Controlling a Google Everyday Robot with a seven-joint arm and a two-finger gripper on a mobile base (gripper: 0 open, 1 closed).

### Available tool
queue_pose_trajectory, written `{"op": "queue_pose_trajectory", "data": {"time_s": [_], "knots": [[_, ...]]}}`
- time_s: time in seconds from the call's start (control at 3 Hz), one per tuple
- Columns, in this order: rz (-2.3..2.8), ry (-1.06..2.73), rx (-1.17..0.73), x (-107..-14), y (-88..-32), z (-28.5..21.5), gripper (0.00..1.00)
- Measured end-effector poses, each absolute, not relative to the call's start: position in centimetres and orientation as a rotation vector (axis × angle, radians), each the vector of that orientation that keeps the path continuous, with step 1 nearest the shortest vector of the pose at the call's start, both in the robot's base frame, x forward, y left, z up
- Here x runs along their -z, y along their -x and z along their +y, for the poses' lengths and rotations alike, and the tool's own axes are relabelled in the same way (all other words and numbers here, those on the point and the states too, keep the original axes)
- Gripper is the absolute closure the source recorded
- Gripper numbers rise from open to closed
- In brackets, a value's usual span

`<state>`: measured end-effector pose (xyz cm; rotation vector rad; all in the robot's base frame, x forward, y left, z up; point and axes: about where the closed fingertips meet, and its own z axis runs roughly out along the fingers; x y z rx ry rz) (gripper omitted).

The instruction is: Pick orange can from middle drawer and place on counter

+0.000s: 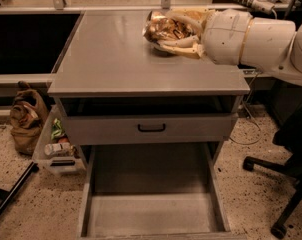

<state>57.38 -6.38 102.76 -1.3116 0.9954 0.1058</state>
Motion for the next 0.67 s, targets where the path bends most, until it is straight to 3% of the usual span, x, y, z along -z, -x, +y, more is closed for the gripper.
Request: {"op": "queue_pose_trajectory", "data": {"time_s": [0.67], "knots": [[1.017, 1.206, -0.137, -98.3, -63.0, -6.6, 1.0]]}}
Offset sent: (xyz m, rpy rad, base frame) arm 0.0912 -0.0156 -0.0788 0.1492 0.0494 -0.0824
